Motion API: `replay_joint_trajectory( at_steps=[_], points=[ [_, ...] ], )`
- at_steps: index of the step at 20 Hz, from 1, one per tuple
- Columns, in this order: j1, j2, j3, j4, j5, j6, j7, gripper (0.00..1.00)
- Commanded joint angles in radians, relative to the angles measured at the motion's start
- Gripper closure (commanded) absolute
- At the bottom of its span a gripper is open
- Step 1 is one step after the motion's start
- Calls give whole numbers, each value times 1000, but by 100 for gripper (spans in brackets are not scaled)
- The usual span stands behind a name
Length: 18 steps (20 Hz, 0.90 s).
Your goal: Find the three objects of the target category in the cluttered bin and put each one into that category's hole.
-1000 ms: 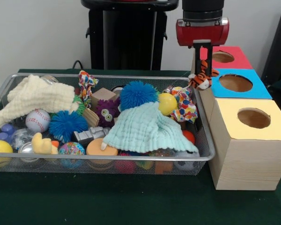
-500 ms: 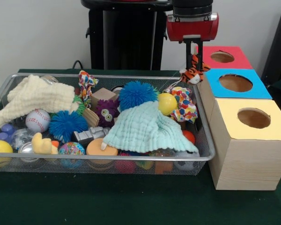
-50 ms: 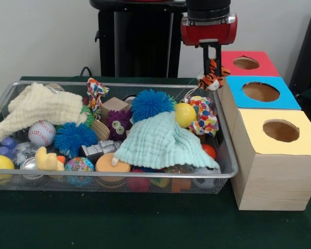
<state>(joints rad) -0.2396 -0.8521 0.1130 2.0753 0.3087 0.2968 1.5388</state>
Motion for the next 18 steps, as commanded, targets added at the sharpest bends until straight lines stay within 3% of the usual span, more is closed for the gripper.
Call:
replay_joint_trajectory(
  at_steps=[1,12,15,18],
  points=[
    [11,-16,72,-7,20,147,163,100],
    [38,-45,102,30,85,159,210,100],
    [87,-34,39,-21,51,236,232,100],
    [104,-25,28,-31,51,243,238,100]
  ],
)
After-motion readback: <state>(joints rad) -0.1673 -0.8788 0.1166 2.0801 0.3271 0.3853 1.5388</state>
